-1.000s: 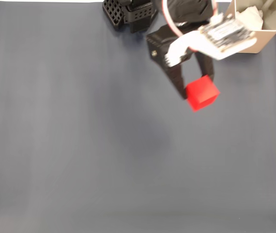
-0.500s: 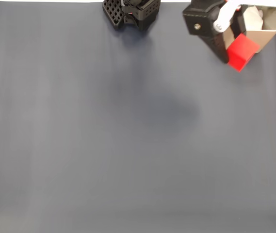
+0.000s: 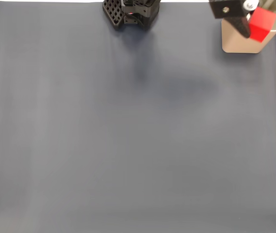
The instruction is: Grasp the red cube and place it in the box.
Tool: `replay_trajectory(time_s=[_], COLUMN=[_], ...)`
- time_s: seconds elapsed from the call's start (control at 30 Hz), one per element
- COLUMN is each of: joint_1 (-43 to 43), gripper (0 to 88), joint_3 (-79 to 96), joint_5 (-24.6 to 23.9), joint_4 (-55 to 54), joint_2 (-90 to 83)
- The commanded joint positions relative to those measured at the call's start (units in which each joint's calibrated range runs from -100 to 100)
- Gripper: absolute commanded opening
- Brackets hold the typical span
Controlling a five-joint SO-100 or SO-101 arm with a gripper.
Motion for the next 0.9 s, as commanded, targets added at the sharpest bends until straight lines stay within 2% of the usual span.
replay_trajectory(time_s=[0.0,0.87], joint_1=[-2.85,-14.21], gripper=[3.2,3.8], joint_3=[-0.60,-0.96], joint_5=[-0.20,-1.32], joint_4=[0.54,0.13], joint_2=[0.48,4.99])
